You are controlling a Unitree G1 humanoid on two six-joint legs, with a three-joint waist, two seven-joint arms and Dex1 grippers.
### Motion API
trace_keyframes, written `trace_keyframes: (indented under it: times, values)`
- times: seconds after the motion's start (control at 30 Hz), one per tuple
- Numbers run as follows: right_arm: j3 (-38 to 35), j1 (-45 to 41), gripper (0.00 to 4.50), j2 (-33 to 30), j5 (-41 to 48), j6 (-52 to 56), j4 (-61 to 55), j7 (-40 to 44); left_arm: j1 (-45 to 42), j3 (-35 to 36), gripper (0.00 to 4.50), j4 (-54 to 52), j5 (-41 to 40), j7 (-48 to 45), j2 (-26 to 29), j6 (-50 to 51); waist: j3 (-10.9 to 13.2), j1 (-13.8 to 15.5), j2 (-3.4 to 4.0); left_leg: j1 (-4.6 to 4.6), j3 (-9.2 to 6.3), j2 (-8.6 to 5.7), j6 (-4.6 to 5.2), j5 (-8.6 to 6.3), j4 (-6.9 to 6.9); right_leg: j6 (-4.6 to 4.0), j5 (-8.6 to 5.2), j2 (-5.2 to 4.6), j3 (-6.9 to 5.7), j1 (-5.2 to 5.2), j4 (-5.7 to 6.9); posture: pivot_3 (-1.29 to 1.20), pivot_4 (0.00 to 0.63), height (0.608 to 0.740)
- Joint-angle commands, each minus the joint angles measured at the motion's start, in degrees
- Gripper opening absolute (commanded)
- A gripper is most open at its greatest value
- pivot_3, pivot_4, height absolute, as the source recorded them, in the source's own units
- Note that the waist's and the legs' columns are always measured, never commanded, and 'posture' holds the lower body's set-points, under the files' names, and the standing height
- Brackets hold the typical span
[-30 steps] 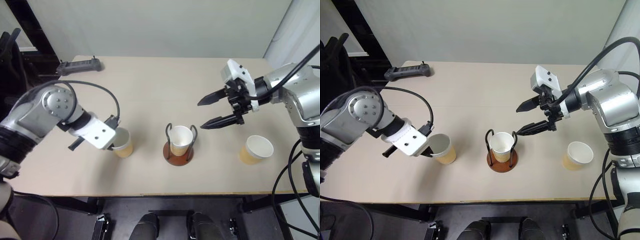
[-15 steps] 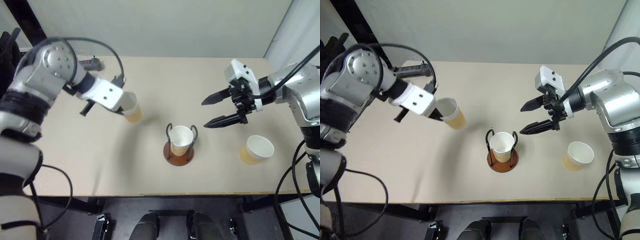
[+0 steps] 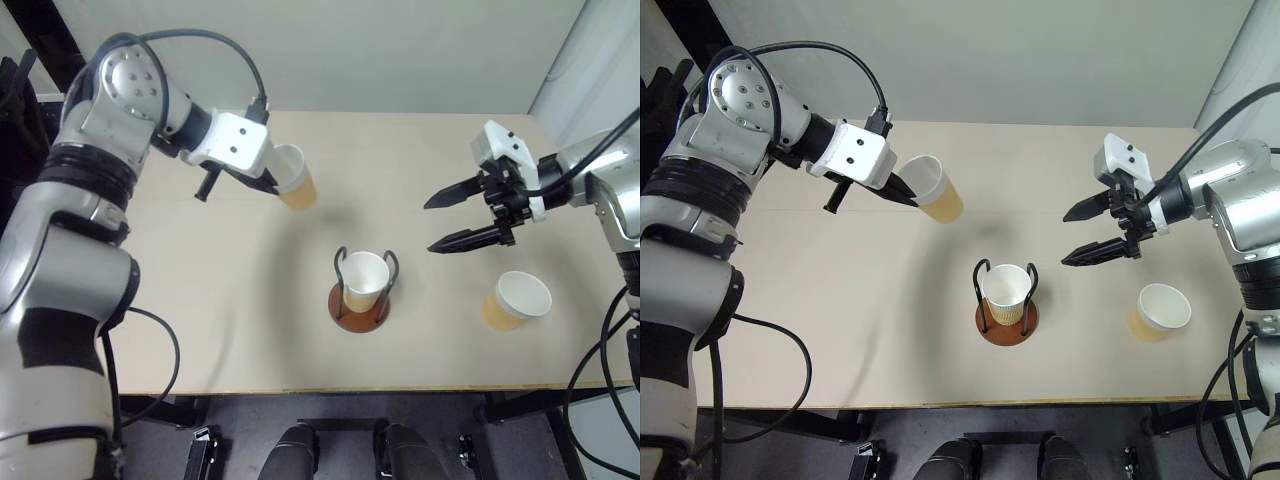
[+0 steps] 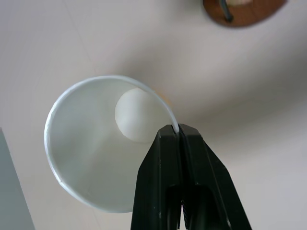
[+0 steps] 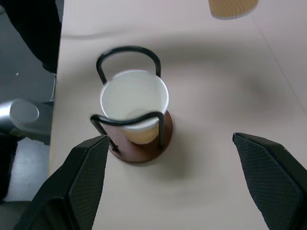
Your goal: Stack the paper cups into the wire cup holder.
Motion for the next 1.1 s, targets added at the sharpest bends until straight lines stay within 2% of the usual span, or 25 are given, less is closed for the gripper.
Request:
trace_keyframes:
  times: [0.03,0.33,0.57,0.87,1.1]
  values:
    - [-4.16,0.11,4.26,-1.20,0.00,-4.89,2.13,1.43,-1.39,-0.74,0.02,-2.12,-3.72,-1.80,0.39,0.90,0.00,0.14,0.00,-0.02,-0.01,-0.01,0.03,-0.02,0.03,0.02,0.01,-0.01,-0.02,0.01,-0.01,0.00,0.150,0.740]
    - [-11.36,4.40,4.26,-0.96,4.68,-7.35,3.12,2.60,-0.41,-5.10,0.02,-5.98,-8.47,-1.80,1.96,3.21,0.00,0.35,-0.01,0.05,0.03,-0.10,0.10,0.04,0.22,0.11,0.09,-0.01,0.05,0.14,0.09,0.00,0.150,0.740]
    - [-12.96,5.13,4.26,-1.84,6.12,-5.48,2.59,3.10,-1.71,-7.11,0.02,-8.14,-14.01,-1.80,0.66,8.79,-0.01,0.34,-0.01,0.08,0.11,-0.11,0.08,0.11,0.25,0.14,0.13,0.02,0.05,0.19,0.12,0.00,0.150,0.740]
    - [-14.63,6.38,4.26,-2.38,7.47,-5.80,0.12,3.23,-10.11,-8.41,0.02,-2.04,-14.98,-1.80,-7.28,9.78,0.00,0.72,-0.02,0.00,0.05,-0.19,0.14,0.10,0.30,0.24,0.18,-0.06,0.08,0.27,-0.06,0.00,0.150,0.740]
    - [-15.60,8.27,4.26,-3.34,7.71,-6.63,-0.41,3.93,-12.18,-10.28,0.02,-1.92,-16.93,-1.80,-10.73,10.31,0.02,0.74,0.00,0.01,0.12,-0.08,0.17,0.09,0.25,0.51,0.28,-0.05,0.15,0.36,-0.34,0.00,0.150,0.740]
